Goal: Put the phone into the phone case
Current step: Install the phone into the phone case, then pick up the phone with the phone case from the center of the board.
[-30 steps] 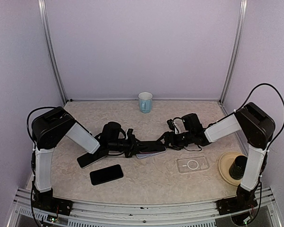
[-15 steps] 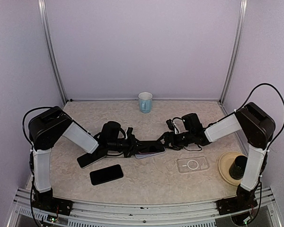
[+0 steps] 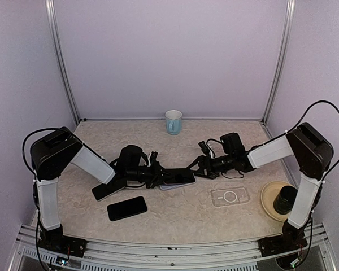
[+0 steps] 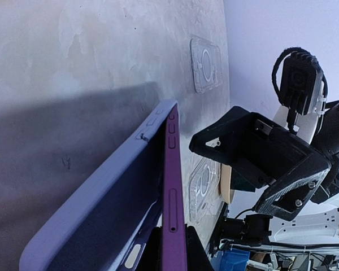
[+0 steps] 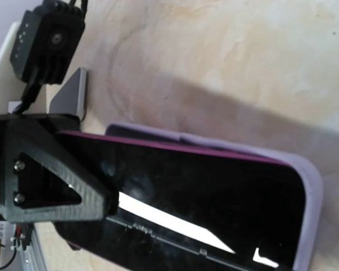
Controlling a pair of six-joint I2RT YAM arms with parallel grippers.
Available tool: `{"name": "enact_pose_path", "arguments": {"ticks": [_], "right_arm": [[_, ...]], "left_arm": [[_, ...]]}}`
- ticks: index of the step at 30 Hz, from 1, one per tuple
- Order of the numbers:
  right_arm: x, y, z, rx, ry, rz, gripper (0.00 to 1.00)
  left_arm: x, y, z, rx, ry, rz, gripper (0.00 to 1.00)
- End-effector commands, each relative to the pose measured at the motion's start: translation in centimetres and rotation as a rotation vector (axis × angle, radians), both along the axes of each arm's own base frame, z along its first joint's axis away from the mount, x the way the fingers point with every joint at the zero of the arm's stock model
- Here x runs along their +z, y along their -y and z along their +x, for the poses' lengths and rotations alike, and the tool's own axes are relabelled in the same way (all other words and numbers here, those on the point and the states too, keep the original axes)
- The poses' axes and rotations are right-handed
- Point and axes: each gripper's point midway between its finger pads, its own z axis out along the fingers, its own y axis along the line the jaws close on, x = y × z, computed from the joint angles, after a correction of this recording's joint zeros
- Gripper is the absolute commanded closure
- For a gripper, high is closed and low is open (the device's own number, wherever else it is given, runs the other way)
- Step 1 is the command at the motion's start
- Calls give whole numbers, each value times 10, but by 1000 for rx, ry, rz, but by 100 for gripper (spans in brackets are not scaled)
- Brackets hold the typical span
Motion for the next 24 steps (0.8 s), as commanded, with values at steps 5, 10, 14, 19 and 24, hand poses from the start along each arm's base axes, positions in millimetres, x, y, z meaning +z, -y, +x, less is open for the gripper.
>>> {"name": "enact_pose_path", "arguments": {"ticks": [5,10,14,19,24], "right_arm": [[14,6,-1,15,30,22,22],[20,17,4,-5,46,25,21],[22,28,9,-27,54,29,21],[19,31,8,-27,47,30,21],[24,28,4,-1,52,64,22]], "left_arm": [[29,1,-6,-39,96,-35,100],[41,2,-8,-52,130,-66,100],[52,3,-9,-66,162,-95,100],[69,6,-13,-91,209,-144,100],[86,10,-17,-119,257,-183,100]]}}
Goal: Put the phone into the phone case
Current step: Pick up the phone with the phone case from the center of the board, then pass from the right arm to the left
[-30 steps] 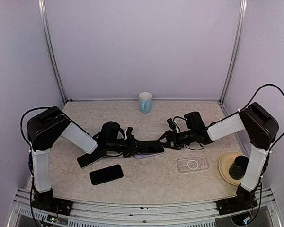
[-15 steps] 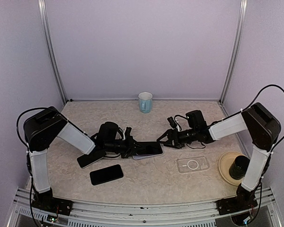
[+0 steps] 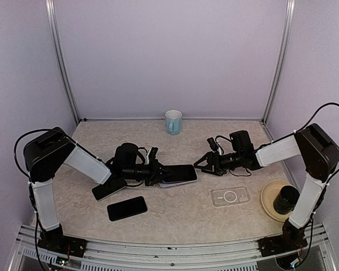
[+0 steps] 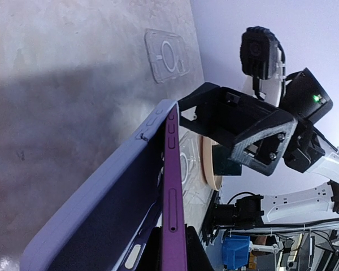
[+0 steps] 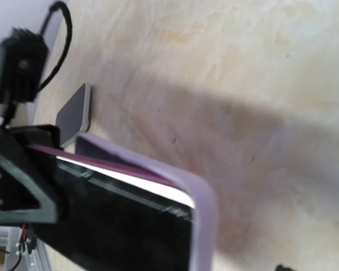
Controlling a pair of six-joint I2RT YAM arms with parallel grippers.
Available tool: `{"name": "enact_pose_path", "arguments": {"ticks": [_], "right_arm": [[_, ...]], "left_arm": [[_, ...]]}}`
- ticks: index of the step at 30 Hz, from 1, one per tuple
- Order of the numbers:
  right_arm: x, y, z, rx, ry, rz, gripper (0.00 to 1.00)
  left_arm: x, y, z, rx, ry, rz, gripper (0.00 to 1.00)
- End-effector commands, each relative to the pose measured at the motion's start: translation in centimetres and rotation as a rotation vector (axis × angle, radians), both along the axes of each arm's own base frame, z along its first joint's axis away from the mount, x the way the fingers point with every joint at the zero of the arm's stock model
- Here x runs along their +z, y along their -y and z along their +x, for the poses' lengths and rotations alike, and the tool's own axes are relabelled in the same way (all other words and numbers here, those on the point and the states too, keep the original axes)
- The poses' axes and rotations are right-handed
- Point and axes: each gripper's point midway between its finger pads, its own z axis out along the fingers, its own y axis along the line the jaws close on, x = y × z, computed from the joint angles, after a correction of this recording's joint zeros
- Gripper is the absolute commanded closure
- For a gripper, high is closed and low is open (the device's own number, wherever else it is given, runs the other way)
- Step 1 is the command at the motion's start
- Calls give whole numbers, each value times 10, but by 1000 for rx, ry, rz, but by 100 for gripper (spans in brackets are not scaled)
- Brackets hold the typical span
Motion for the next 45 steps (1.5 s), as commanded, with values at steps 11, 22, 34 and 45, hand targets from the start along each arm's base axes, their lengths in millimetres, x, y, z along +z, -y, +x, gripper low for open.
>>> {"name": "enact_pose_path", "arguments": {"ticks": [11,22,34,45], "right_arm": [[37,-10,-19,127,68,159,23],[55,-19,-39,227,81,267,30],[54,-29,-51,285,63,294,38],[54,-37,-60,331,52,309,48]], "left_arm": [[85,20,-15,-118,228,-190,100],[95,27,-20,-145,240,-210,100],[107,29,-23,-153,275,-232,100],[111,30,-25,-162,291,-239,100]]}}
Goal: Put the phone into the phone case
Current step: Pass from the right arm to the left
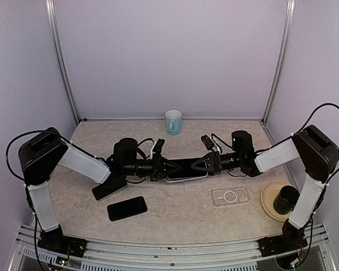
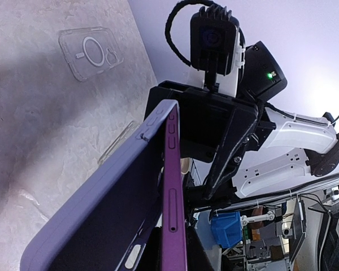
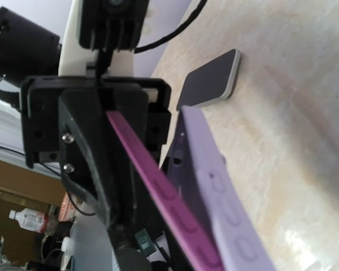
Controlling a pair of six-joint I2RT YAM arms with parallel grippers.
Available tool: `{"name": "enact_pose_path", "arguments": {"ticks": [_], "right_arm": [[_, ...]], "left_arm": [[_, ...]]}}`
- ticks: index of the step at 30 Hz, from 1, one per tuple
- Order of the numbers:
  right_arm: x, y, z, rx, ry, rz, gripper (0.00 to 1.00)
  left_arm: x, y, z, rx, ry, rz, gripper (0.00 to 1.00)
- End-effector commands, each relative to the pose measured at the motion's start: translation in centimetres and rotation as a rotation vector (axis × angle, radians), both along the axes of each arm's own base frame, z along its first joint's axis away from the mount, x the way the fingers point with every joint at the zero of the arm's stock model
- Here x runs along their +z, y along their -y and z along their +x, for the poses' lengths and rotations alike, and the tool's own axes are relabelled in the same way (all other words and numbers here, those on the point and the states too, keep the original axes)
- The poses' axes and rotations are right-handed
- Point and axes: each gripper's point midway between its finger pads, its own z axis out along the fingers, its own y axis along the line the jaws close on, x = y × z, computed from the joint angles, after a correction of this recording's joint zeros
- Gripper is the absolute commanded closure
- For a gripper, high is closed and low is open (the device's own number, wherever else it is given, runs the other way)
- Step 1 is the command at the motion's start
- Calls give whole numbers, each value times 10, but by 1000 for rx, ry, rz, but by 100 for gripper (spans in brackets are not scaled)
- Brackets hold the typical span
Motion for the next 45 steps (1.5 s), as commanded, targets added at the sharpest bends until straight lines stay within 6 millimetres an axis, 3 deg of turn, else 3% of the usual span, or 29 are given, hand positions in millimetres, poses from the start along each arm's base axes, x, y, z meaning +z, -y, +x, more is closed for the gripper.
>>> {"name": "enact_pose_path", "arguments": {"ticks": [1,20,35,45], "right_arm": [[2,-7,-11,61,4,27,51],[16,-9,-20,127,6,73,74],[31,-9,-25,156,12,116,89],[38,-7,-26,166,17,133,100]], "left_arm": [[51,7,0,-18,132,-113,100],[55,7,3,-13,135,-109,96],[52,5,6,-3,129,-96,76],[45,-9,17,47,142,-28,62]]}}
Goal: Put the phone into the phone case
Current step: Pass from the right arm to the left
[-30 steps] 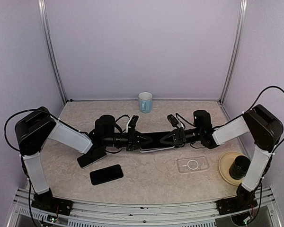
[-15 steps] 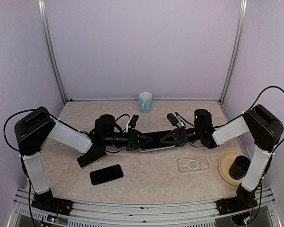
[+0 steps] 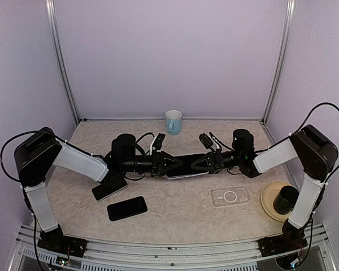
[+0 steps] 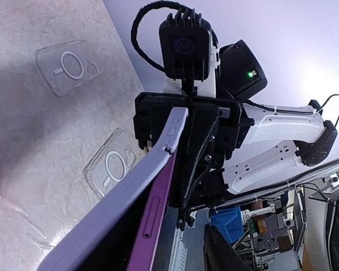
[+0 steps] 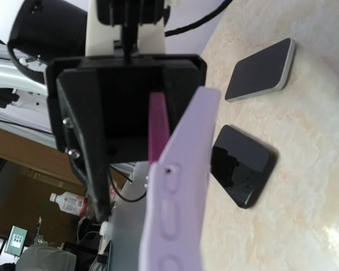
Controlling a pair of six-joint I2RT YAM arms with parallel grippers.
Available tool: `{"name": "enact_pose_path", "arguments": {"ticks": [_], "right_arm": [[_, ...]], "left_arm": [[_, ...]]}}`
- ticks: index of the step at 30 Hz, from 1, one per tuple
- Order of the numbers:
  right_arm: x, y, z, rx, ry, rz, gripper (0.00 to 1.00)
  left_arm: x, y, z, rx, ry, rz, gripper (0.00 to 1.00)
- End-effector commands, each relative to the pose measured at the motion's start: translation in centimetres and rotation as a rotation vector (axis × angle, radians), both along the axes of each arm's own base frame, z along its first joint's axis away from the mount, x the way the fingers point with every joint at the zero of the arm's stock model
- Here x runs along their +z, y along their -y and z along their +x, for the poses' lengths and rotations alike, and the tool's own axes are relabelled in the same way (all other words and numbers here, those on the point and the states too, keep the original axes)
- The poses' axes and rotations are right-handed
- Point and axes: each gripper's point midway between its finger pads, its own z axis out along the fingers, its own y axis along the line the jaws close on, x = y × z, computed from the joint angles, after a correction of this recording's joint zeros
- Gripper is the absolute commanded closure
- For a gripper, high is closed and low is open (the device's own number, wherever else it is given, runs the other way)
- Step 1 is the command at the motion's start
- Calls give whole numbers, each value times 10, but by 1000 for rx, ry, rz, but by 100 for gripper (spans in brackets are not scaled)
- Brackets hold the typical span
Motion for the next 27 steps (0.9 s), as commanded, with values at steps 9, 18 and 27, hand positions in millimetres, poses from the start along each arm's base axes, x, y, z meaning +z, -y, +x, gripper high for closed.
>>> {"name": "enact_pose_path", "arguments": {"ticks": [9,18,27], "right_arm": [[21,4,-7,48,72,60,100],[32,6,-11,56,104,74,100],[50,8,-16,63,137,109,100]], "left_arm": [[25,-27,27,129,133,96,54],[24,-43,32,187,201,184,48],[20,-50,27,201,207,171,42]]}}
